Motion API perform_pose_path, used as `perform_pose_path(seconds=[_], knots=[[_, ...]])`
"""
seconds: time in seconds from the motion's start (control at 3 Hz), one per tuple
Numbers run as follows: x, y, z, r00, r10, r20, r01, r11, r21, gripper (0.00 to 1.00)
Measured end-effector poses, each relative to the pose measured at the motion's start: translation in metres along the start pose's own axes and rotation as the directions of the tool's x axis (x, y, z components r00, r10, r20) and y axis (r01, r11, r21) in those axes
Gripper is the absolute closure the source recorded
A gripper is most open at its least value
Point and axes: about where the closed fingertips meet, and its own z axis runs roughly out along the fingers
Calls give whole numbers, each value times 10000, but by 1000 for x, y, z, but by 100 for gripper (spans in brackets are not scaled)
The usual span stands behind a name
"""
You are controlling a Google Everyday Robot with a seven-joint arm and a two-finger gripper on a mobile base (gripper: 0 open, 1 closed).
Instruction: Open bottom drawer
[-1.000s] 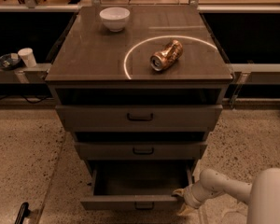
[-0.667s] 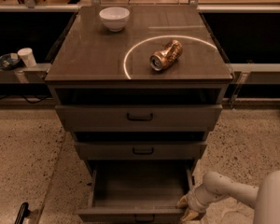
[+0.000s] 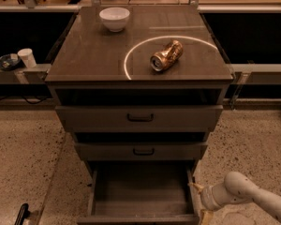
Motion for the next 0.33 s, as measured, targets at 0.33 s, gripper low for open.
perform_pose_path(seconds=[0.33], knots=[[-7, -6, -30, 9996, 172, 226, -182, 9989, 435, 0]])
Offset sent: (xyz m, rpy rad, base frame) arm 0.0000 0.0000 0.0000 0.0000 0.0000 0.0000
